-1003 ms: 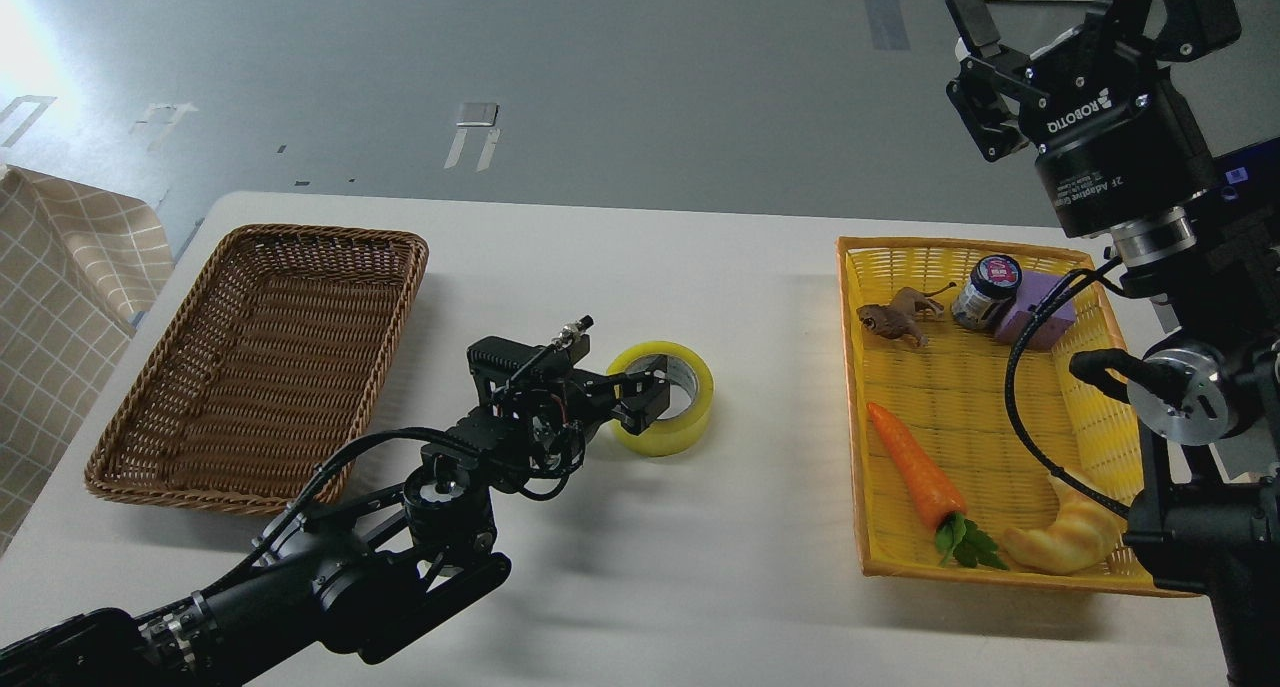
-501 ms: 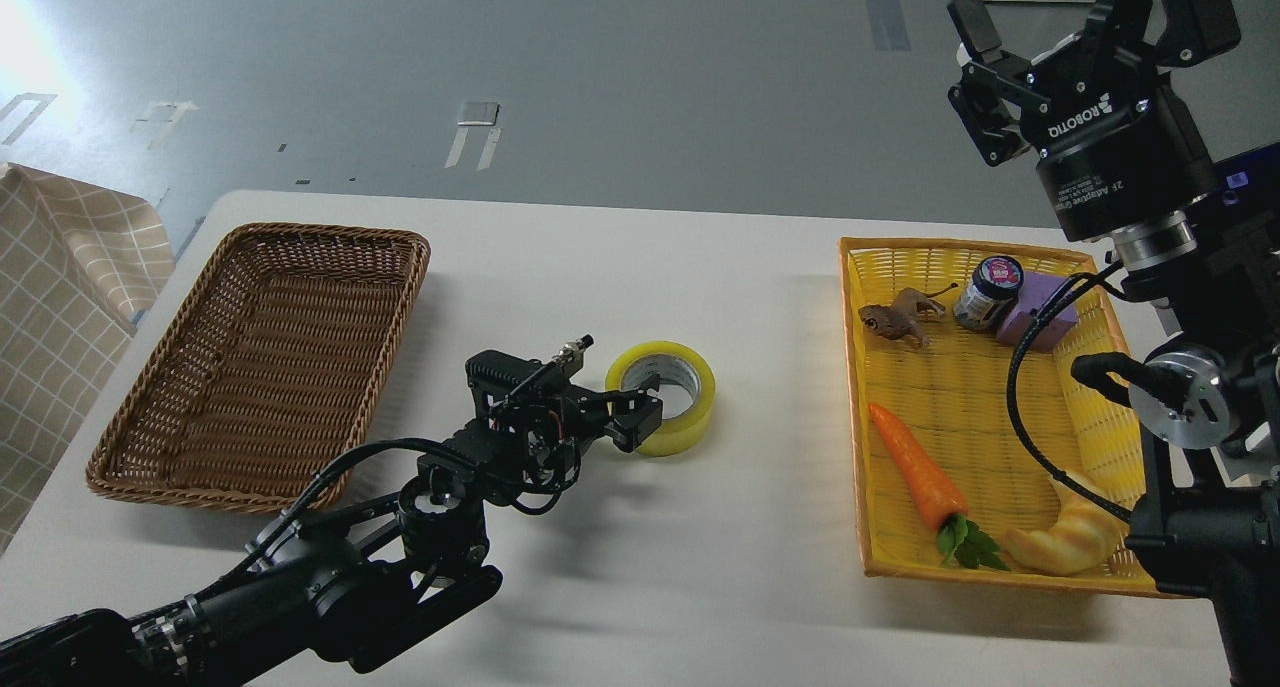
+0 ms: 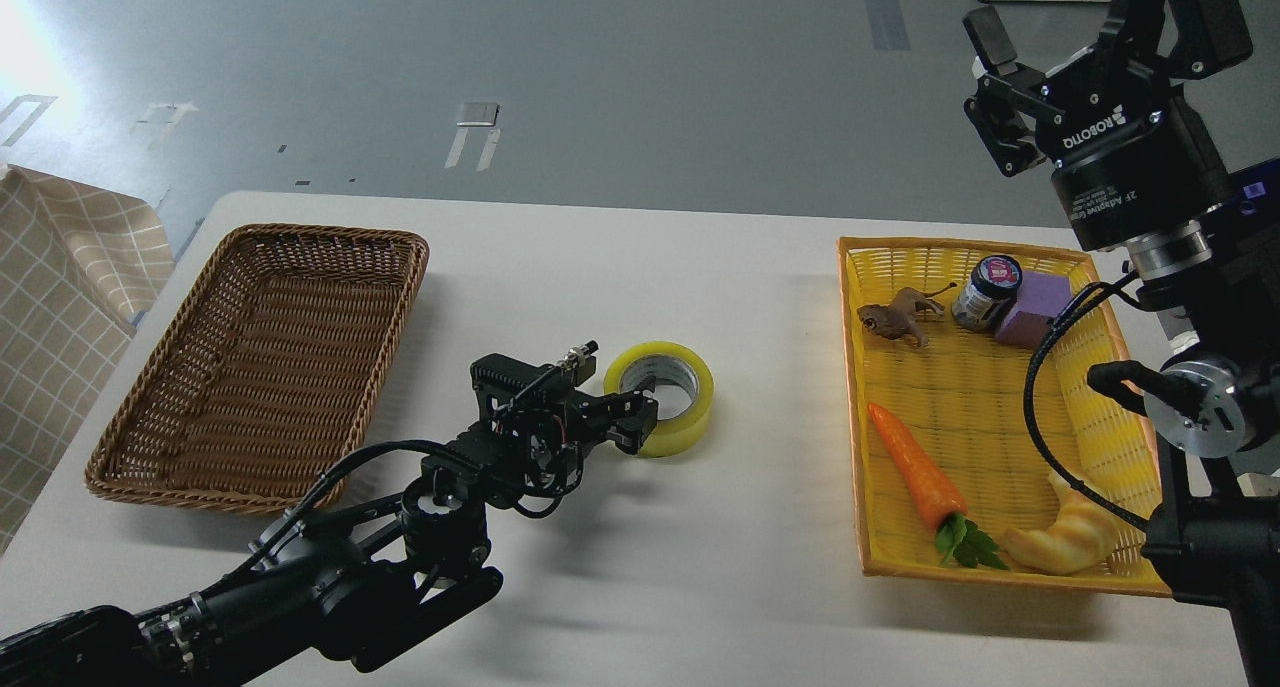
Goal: Place and transfer tape with both arms
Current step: 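Grasp the tape roll rim with the left gripper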
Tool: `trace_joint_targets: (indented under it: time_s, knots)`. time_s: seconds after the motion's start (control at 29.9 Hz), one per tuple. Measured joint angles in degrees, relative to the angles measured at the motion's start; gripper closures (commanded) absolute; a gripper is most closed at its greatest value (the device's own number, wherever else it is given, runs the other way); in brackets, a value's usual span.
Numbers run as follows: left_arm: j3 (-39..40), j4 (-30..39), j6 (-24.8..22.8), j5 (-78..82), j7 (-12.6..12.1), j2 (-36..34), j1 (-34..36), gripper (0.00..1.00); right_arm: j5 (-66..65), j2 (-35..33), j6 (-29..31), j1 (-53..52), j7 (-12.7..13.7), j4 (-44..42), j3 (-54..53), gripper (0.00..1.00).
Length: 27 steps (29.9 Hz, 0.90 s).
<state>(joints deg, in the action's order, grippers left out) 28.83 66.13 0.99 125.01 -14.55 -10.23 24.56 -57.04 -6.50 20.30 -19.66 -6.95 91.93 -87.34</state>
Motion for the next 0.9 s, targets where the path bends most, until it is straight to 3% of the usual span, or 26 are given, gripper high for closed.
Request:
trace_joint_targets:
  time_s: [0.07,0.27,0.37,0.57,0.7,0.9]
  knots:
    - [0.0,-0.1,-0.5,0.0,0.0,0.0,0.1,0.36,0.0,0.0,0.0,0.1,-0.1,0.0,-0.1,0.0]
    - [0.0,-0.7,-2.7,0.0,0.1,0.0,0.7,0.36,-0.1,0.0,-0.1,0.7,-0.1,0.0,-0.2,0.0]
    - [0.0,-1.0,-3.7,0.0,0.1,0.0,0.9,0.41,-0.1,0.0,-0.1,1.0,-0.1,-0.1,-0.5,0.0]
    - [0.0,-1.4,-5.0,0.0,0.1,0.1,1.6,0.61,-0.1,0.0,-0.1,1.6,-0.1,-0.2,-1.0,0.0]
    - [0.0,-1.4,-6.3,0.0,0.1,0.1,2.2,0.81,-0.1,0.0,-0.1,1.8,-0.1,-0.4,-1.1,0.0]
    - [0.1,-1.4,-7.6,0.0,0.1,0.1,3.0,0.92,-0.1,0.0,-0.2,2.5,-0.1,-0.7,-1.1,0.0]
